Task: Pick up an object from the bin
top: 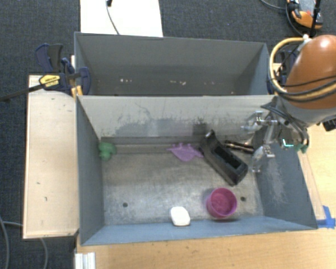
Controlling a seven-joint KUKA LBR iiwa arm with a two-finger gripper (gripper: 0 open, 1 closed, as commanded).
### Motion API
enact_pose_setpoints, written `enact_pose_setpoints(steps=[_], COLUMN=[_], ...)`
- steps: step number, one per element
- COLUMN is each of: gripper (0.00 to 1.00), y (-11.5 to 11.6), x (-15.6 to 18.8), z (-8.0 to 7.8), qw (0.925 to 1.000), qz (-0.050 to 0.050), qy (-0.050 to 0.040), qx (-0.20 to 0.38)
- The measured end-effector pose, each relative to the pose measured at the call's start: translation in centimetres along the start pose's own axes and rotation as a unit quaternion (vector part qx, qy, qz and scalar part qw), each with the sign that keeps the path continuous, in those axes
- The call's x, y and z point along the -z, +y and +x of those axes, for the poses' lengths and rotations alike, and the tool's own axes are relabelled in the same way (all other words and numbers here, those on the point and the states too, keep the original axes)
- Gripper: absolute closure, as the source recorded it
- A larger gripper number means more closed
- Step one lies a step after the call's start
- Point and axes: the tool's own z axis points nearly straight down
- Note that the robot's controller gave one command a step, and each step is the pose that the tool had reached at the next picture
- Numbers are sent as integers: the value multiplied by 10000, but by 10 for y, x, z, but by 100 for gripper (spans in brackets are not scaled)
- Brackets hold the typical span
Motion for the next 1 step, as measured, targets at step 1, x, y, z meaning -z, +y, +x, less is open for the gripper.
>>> enact_pose_setpoints(steps=[1], gripper=[0], y=[0], x=[4], z=[-2], qw=[10000], qz=[5], qy=[-40], qx=[8])
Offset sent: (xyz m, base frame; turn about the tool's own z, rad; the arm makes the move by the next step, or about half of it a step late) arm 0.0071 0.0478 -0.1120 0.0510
